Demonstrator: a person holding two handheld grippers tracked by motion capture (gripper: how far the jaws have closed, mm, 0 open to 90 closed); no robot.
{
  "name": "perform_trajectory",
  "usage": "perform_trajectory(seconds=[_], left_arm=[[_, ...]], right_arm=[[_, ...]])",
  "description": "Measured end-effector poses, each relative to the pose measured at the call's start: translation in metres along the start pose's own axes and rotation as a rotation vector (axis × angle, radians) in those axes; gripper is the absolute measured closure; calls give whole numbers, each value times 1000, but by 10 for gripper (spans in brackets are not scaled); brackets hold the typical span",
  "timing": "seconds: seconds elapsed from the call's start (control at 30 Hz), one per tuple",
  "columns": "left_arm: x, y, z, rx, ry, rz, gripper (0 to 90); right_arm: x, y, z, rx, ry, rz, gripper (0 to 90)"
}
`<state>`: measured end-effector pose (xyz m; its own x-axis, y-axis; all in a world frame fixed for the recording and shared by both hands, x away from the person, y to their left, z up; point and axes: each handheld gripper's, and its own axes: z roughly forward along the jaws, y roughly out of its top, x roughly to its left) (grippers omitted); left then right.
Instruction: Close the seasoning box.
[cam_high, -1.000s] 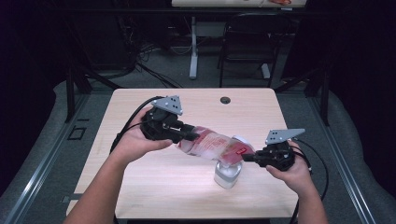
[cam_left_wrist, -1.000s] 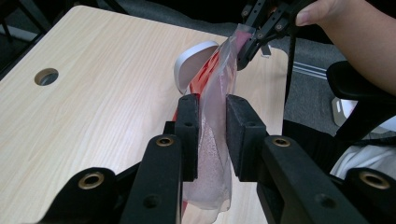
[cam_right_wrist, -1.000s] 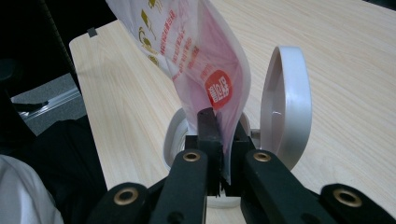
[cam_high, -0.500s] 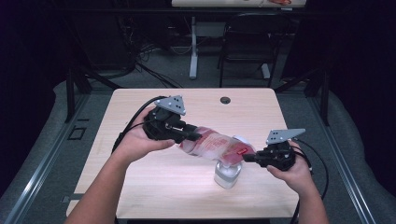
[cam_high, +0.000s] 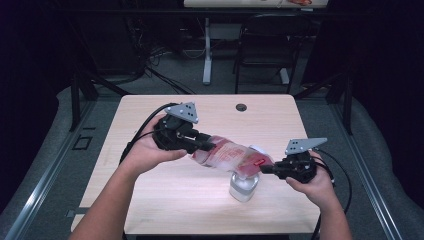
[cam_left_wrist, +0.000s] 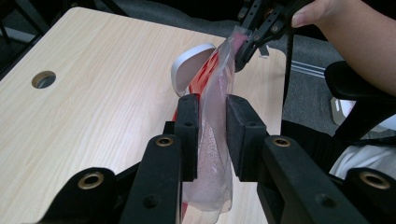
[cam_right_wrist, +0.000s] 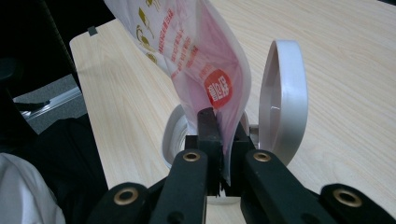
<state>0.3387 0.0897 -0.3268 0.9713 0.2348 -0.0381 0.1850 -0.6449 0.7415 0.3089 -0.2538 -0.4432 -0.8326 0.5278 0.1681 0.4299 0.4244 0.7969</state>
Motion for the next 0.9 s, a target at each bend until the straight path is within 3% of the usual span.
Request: perform_trajectory(seconds=[0.27, 0.9], left_arm=[[4, -12, -3, -6, 2, -19, 757], [8, -41, -10, -45, 6, -69, 767]], right_arm=[[3, 3, 0, -8, 0, -12, 895], [6, 6, 6, -107, 23, 2, 852]])
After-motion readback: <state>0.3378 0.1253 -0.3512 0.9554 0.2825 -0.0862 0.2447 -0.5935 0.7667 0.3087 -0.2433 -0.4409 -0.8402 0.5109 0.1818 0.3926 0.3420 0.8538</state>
